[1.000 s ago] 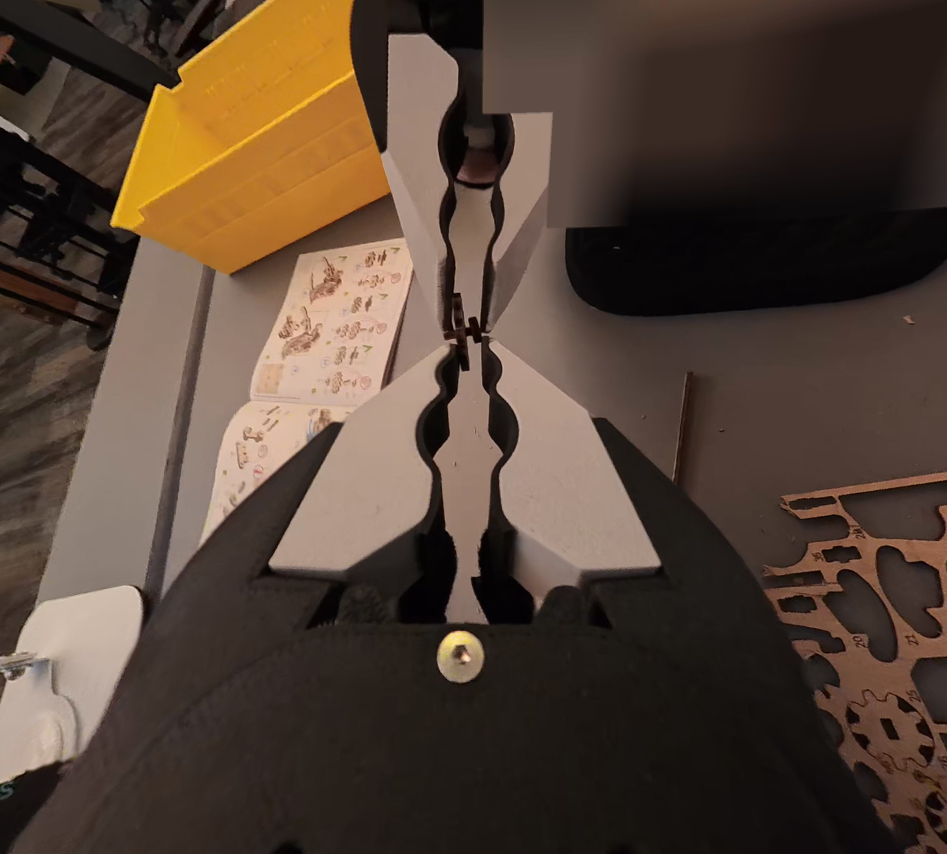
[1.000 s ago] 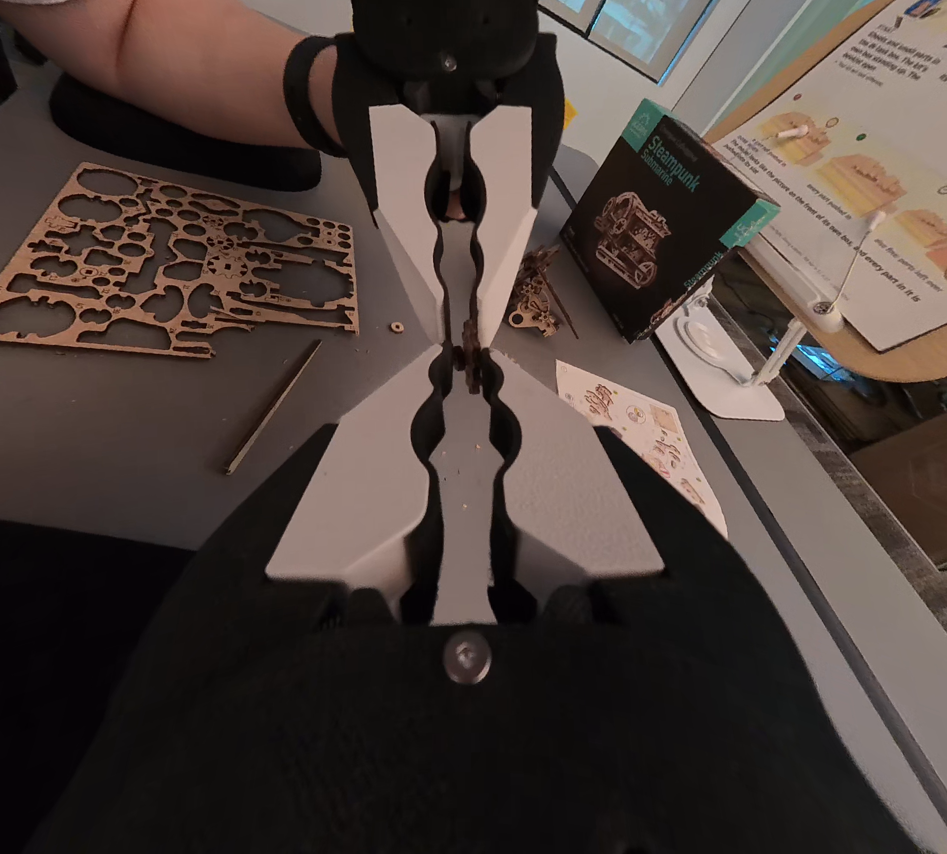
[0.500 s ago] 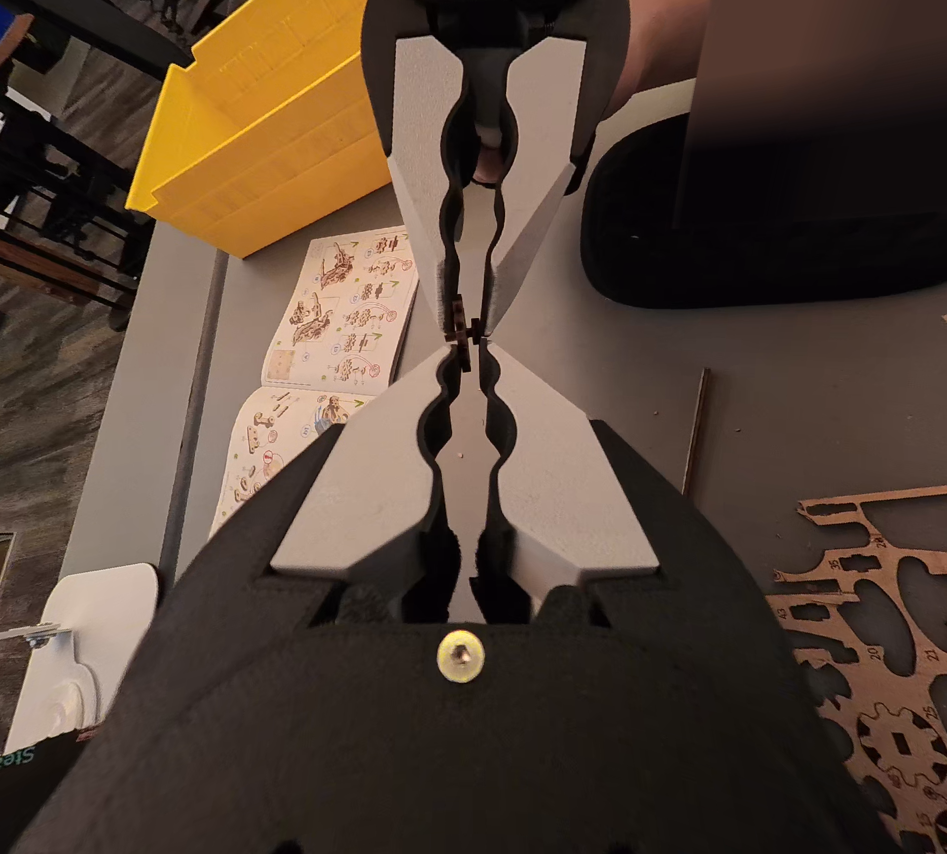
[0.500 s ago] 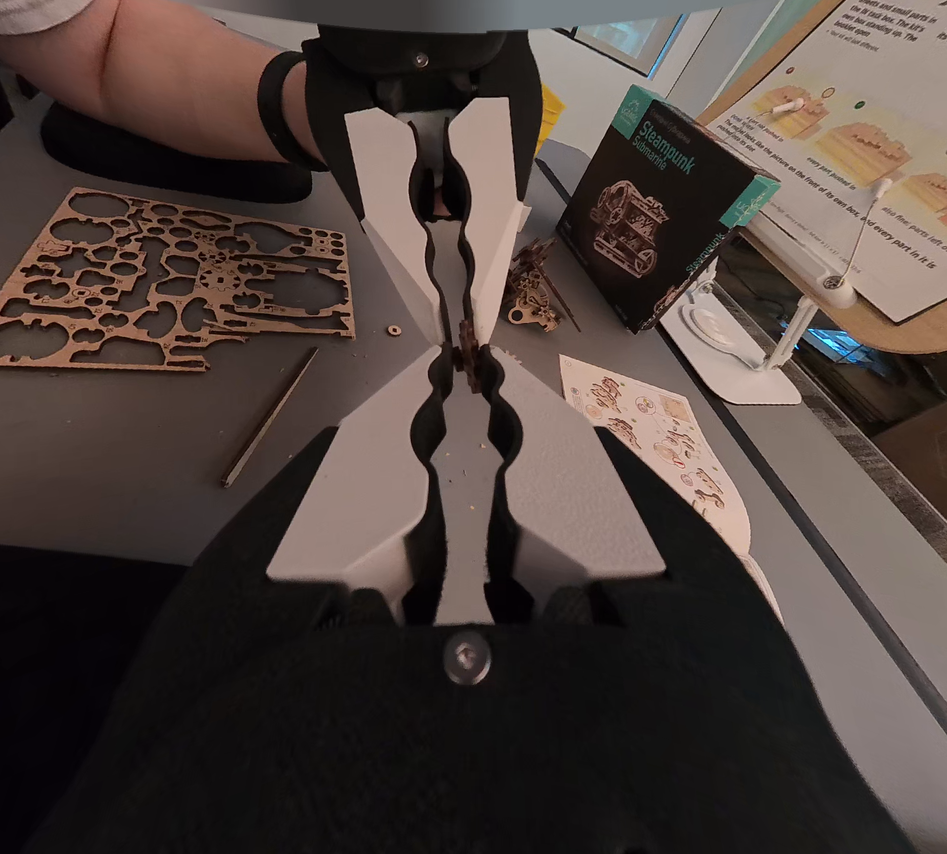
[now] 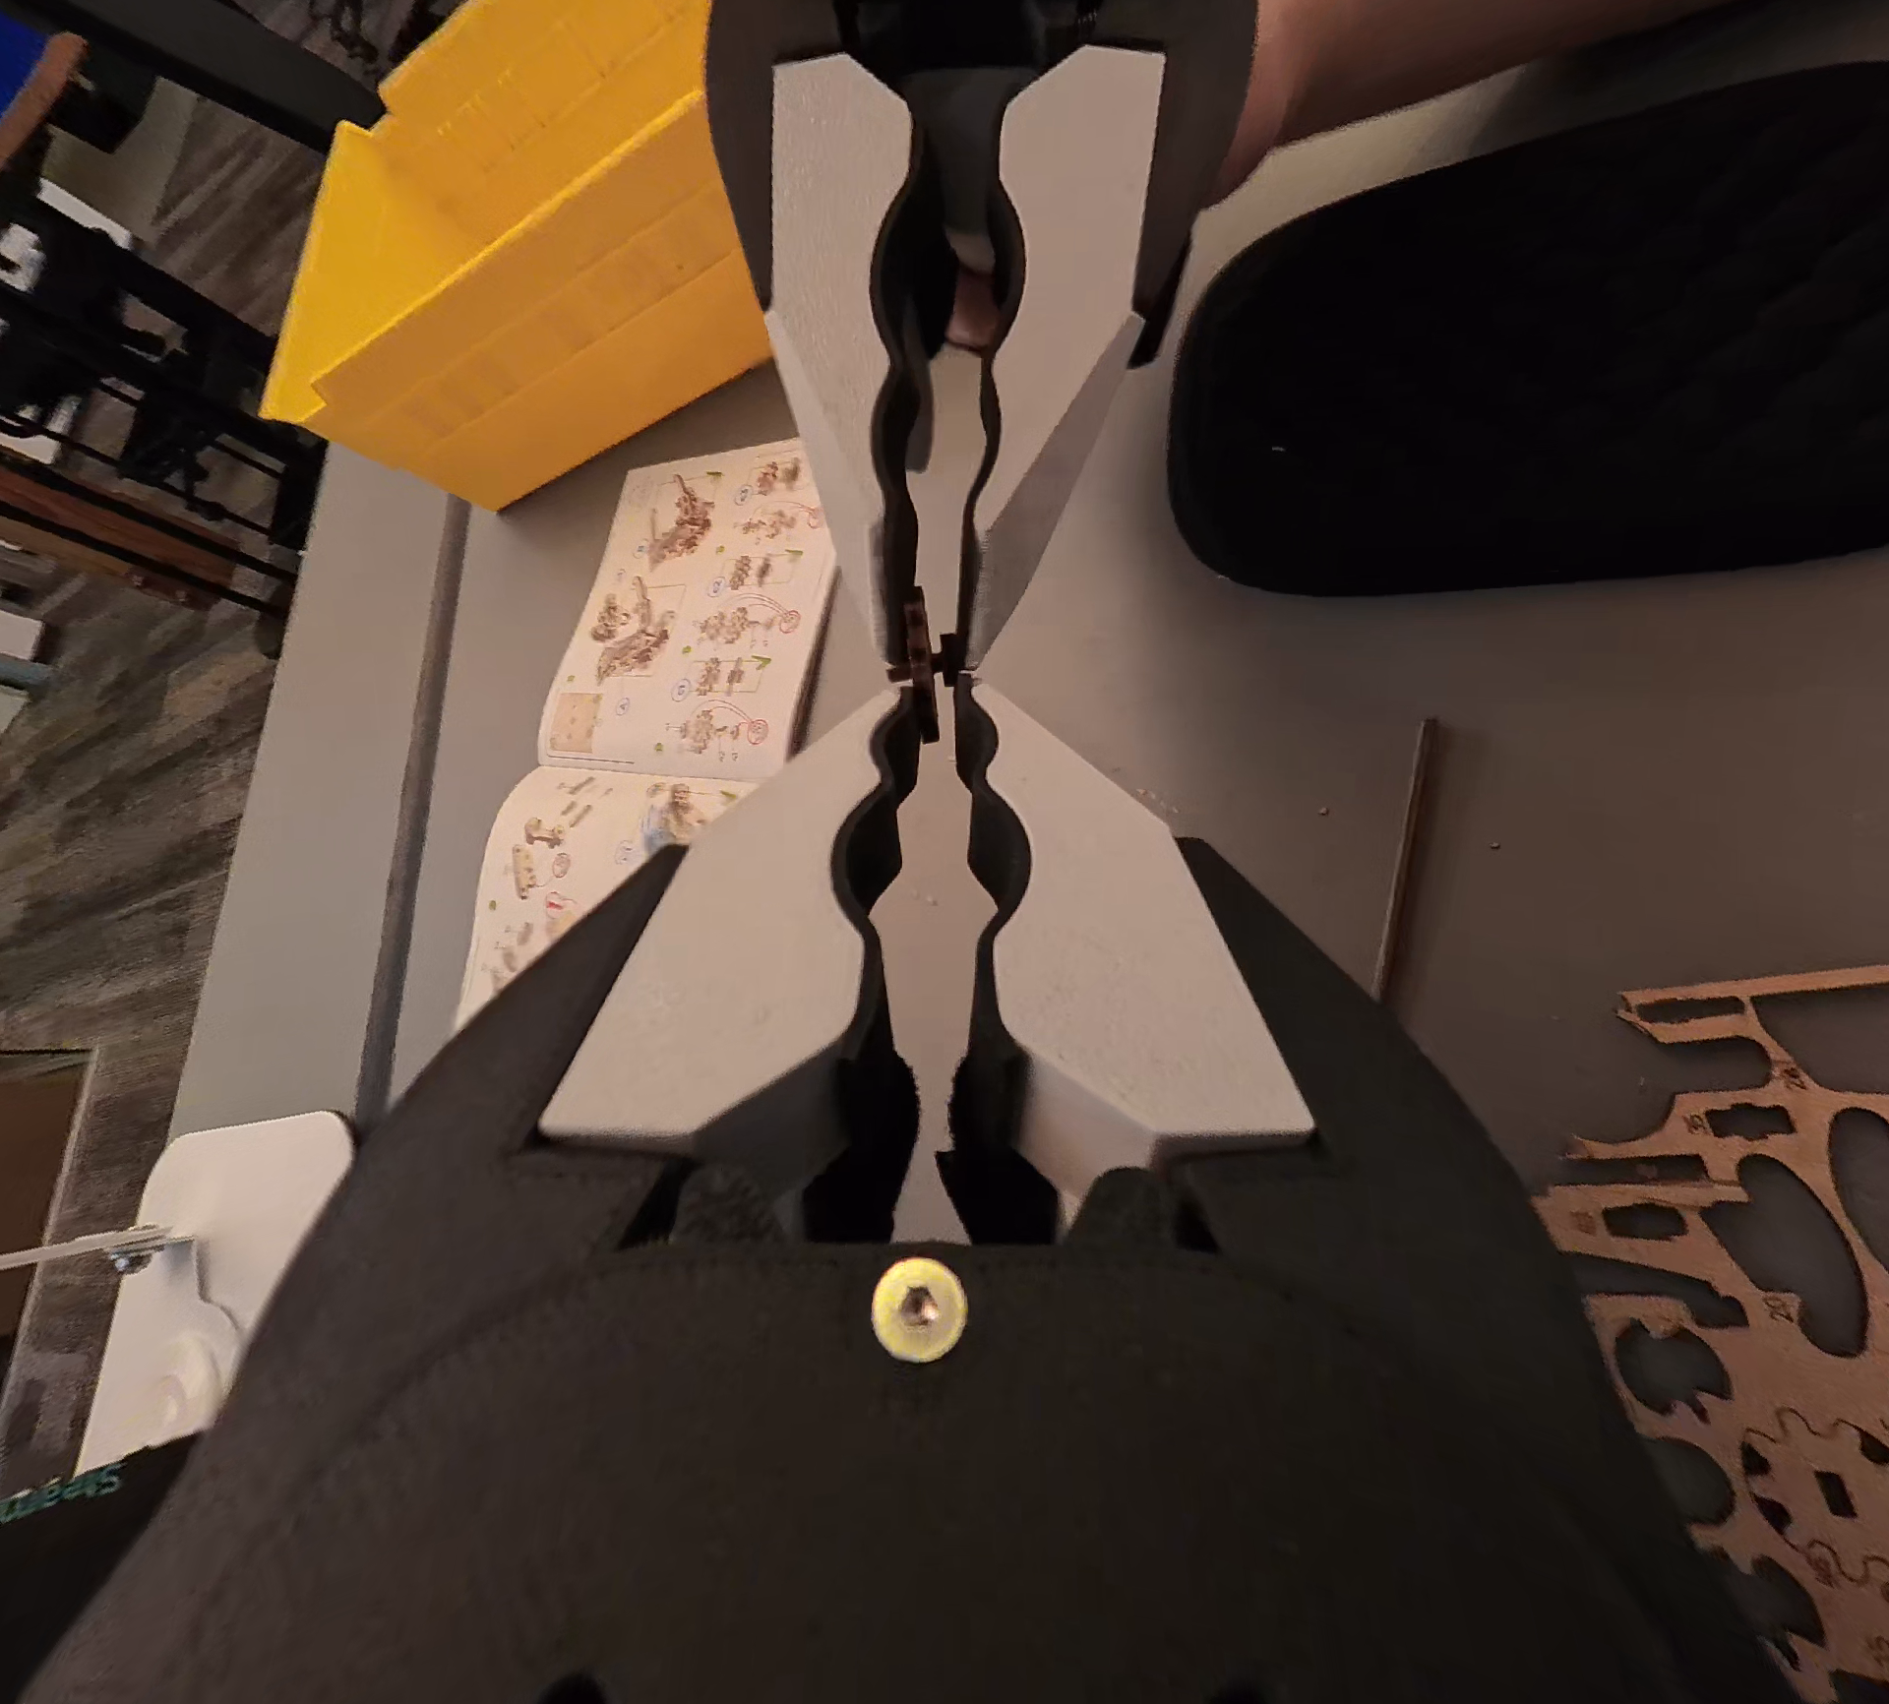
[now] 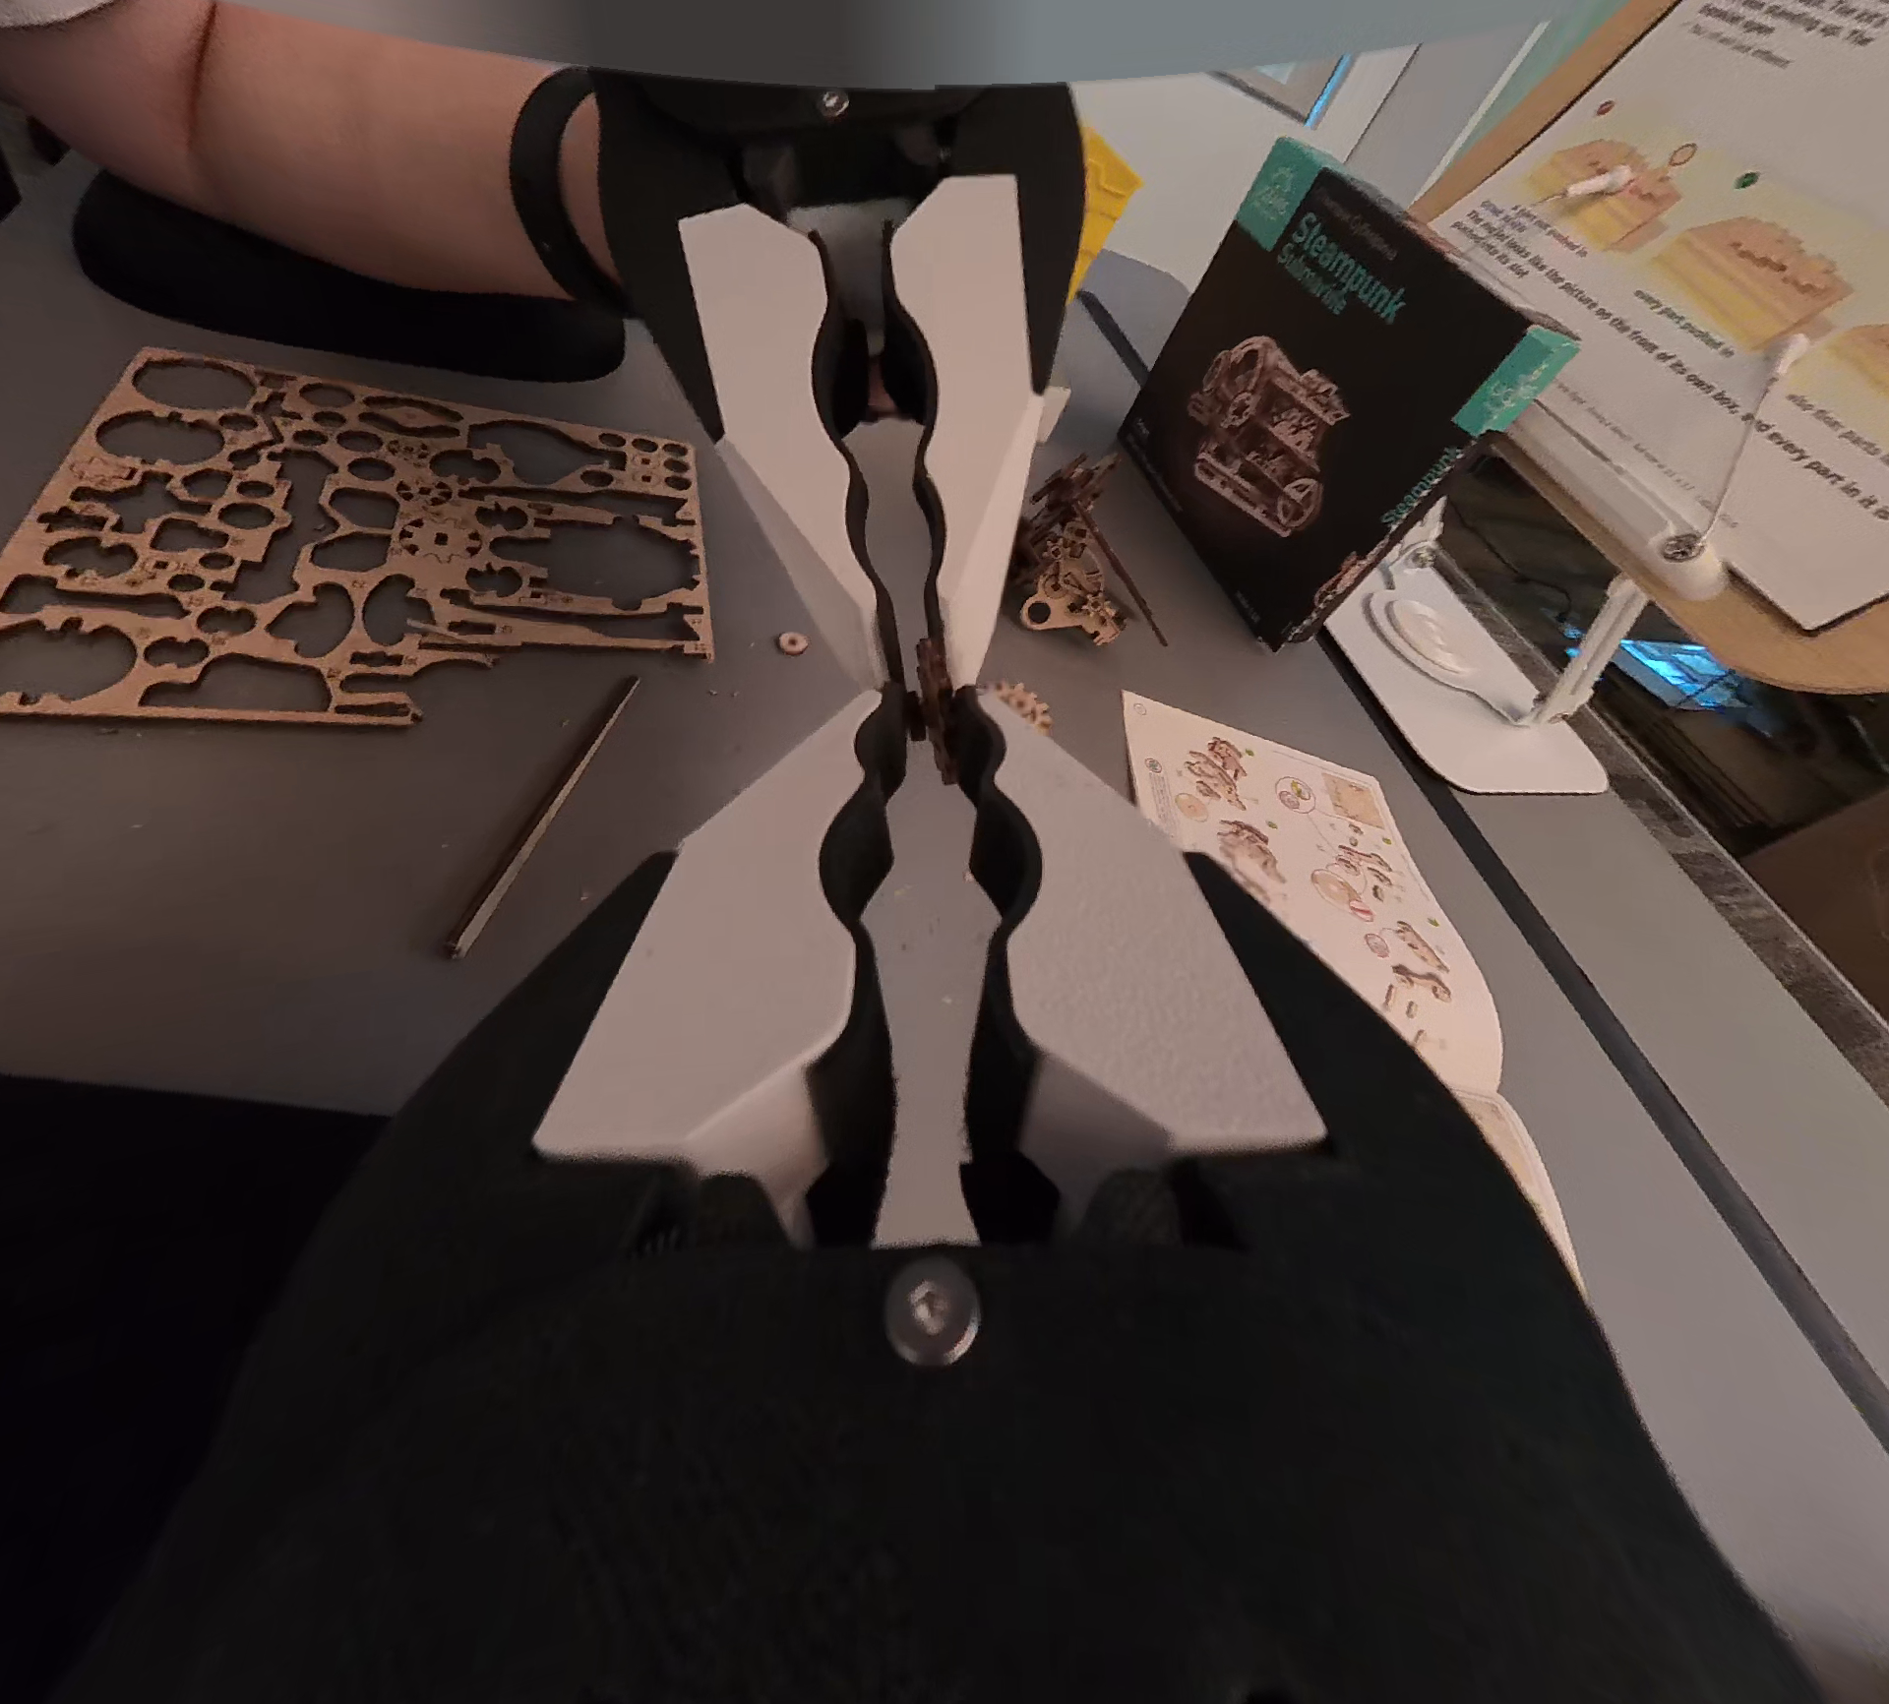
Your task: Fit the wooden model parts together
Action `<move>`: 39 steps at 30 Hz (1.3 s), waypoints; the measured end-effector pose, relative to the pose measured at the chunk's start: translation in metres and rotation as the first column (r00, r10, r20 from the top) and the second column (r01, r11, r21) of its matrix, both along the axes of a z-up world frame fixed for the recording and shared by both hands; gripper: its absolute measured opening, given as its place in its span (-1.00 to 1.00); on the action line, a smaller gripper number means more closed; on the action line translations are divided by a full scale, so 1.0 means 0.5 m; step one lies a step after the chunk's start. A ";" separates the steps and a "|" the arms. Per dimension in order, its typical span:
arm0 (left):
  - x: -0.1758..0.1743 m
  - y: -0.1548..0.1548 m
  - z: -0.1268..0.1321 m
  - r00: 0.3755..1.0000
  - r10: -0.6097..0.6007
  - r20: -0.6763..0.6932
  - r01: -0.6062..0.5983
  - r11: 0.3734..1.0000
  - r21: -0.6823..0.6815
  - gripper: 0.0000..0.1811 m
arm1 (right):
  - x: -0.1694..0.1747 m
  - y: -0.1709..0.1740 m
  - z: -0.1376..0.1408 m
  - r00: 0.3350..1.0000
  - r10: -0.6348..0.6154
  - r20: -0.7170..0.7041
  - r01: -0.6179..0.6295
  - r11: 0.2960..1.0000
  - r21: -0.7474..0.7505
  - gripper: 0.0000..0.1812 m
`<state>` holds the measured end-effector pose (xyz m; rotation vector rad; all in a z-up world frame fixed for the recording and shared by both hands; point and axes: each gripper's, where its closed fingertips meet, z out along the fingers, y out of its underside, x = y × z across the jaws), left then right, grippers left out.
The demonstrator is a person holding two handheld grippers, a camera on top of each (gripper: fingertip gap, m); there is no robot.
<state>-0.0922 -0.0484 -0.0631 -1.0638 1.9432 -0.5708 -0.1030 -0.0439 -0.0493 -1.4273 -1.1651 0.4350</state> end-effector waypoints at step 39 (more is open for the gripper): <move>-0.009 -0.032 0.082 0.946 -0.162 0.279 0.167 0.986 0.008 -0.90 | 0.008 -0.024 0.056 1.000 0.005 0.030 -0.010 0.987 0.163 -1.00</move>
